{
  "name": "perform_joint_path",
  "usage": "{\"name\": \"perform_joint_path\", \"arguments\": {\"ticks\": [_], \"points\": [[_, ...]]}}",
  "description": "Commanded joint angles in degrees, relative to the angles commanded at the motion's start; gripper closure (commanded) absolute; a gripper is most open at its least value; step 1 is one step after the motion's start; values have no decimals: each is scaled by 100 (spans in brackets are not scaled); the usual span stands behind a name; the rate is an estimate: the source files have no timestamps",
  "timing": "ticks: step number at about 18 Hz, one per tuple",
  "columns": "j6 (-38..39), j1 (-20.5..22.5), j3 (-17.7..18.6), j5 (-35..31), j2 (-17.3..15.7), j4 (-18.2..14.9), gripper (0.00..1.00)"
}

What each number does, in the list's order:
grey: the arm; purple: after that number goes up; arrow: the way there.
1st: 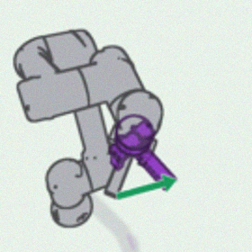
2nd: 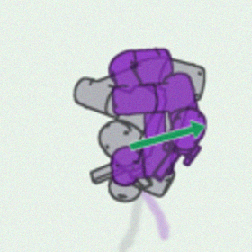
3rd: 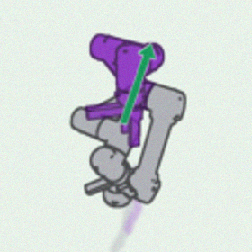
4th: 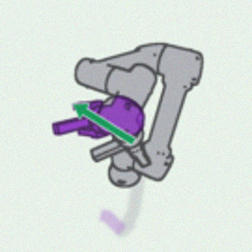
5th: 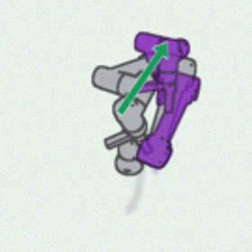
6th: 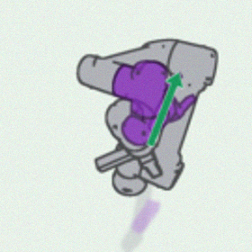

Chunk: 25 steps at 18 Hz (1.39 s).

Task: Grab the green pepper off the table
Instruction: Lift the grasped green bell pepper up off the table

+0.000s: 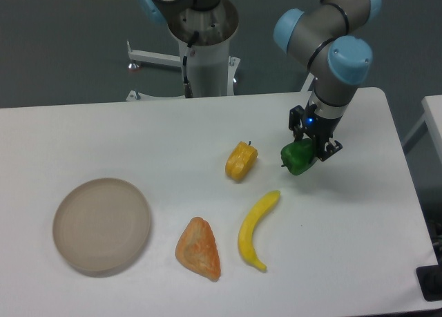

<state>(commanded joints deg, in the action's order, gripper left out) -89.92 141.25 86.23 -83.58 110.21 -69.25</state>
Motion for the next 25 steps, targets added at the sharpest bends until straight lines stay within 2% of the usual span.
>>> {"name": "perform_joint_path", "arguments": {"ticks": [5,9,25], "points": [[299,-299,-589,-272,202,-221,64],[379,-413,-810,-343,343,-221,64],[467,-475,-1003,-352,466,-194,64]]}}
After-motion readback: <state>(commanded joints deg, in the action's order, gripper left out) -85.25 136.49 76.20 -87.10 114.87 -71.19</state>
